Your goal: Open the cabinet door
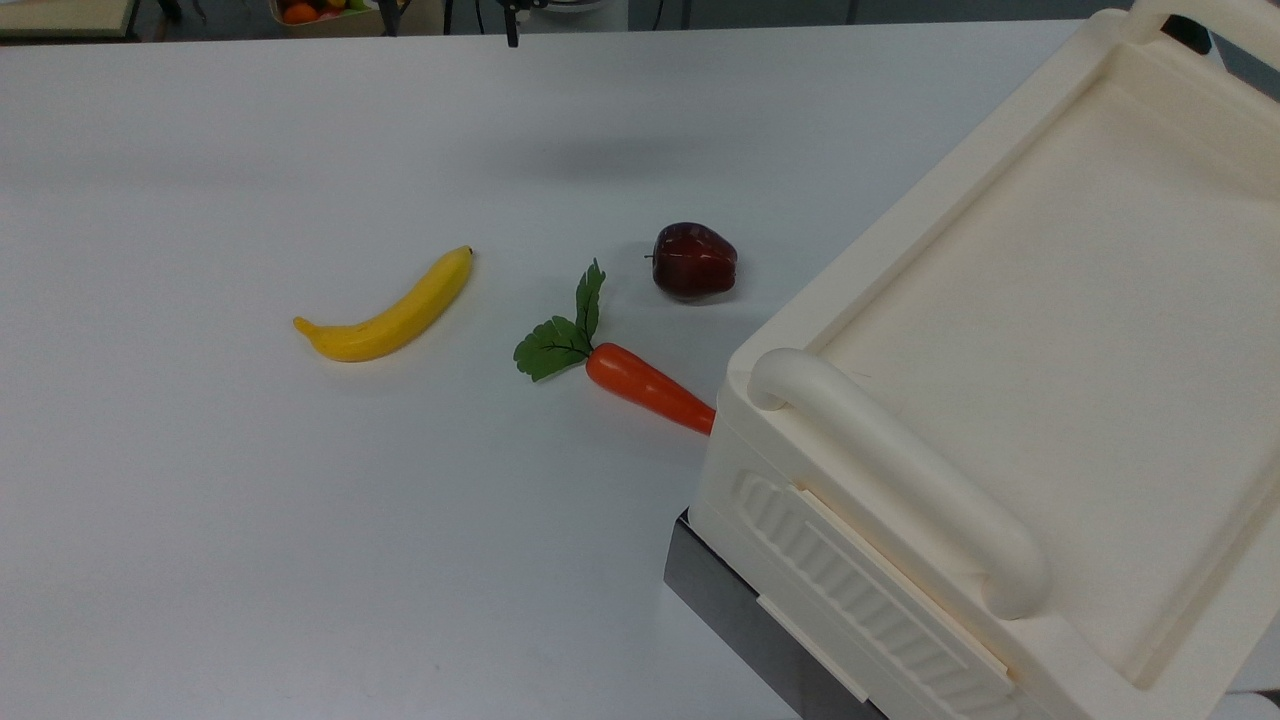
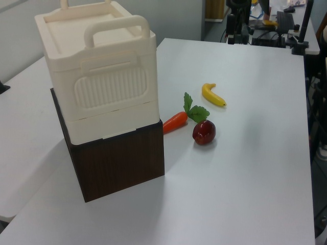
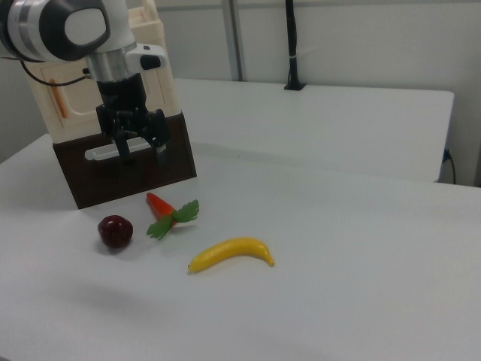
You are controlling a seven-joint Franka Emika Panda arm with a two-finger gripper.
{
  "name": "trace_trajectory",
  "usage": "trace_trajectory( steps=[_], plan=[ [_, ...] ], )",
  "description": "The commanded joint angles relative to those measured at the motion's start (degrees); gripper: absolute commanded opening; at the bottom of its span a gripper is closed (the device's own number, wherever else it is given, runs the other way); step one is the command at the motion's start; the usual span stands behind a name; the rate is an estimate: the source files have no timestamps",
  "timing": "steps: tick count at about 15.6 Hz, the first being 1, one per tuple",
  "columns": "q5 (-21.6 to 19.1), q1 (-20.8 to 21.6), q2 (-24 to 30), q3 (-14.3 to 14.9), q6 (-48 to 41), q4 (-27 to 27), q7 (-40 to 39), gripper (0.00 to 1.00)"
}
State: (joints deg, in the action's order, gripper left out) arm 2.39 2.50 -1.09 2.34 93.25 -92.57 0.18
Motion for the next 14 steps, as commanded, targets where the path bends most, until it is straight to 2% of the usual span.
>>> trace_trajectory(
  steps=[1, 9, 14],
  plan=[
    [-0.4, 0.8, 0.7, 0.8, -1.0, 0.1, 0.7, 1.0],
    [-0.9, 1.1, 0.6, 0.7, -0.7, 1.2, 0.7, 1.0],
    [-1.8, 3.2, -2.3, 0.2, 0.3, 5.5, 0.3, 1.0]
  ],
)
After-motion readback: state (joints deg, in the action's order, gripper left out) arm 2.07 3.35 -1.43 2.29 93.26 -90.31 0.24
